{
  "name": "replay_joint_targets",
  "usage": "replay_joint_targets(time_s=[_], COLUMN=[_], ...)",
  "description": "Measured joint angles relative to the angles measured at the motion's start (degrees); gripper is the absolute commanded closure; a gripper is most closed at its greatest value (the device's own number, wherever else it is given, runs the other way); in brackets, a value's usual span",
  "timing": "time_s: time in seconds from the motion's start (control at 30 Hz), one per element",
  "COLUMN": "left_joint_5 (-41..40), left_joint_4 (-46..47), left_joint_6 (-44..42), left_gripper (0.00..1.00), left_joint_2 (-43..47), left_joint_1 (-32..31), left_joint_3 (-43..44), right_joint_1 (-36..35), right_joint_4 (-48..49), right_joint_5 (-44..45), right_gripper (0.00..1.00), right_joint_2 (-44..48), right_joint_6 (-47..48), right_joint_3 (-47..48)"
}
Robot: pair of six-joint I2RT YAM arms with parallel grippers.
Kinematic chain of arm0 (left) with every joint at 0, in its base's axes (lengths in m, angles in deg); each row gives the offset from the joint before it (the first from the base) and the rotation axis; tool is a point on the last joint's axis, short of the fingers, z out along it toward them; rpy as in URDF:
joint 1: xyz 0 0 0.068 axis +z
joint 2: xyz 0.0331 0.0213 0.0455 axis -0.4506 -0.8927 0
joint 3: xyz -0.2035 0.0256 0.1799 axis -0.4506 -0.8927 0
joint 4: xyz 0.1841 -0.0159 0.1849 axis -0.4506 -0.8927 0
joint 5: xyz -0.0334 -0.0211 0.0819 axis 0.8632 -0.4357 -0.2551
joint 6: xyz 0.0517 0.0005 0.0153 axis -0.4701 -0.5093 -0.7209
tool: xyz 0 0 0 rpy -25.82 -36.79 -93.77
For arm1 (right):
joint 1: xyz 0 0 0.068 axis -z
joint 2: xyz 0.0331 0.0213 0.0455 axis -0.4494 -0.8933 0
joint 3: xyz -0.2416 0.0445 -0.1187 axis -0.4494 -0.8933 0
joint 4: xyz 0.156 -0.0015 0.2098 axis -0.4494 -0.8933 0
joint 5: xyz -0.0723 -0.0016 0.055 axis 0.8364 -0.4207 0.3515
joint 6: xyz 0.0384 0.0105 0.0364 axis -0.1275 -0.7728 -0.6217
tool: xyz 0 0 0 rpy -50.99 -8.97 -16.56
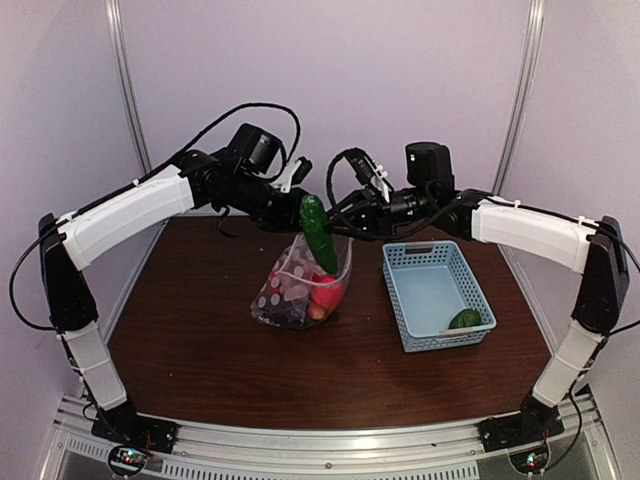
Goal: Place the food in the zip-top bag and seal the zipper
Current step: Place the fake vegetable in the zipper food storage bag.
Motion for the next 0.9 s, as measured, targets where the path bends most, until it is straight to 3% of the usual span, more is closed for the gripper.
replay_joint_targets(time_s=[0.17,0.3,0.43,0.7,0.9], left_joint_5=[-0.07,-0.09,-0.31,-0.70,-0.76], left_joint_4=[-0.50,-0.63,-0.85,-0.94,-0.81], left_joint_6=[0.00,0.00,0.00,-0.26,-0.59], left_gripper=[1.00,1.00,1.00,1.00,1.00], left_joint_2=[0.02,0.04,0.02,0.04,0.13], left_joint_1=[0.46,0.46,0.50,0.79,0.94], left_joint_3=[0.00,0.00,0.00,-0.02,-0.46], right_joint_1=[0.00,0.00,0.00,-0.26,-4.37], right_joint_4=[0.33,-2.36,-7.13,-40.87,-57.61], right_joint_5=[0.55,1.86,3.80,10.86,23.15], right_gripper=[0.78,0.56,0.49,0.44,0.44], right_joint_2=[-1.01,-1.03,-1.07,-2.71,-1.49], right_joint_6=[1.60,6.03,10.60,34.07,48.48], right_joint_3=[-1.64,-1.64,-1.20,15.13,18.36])
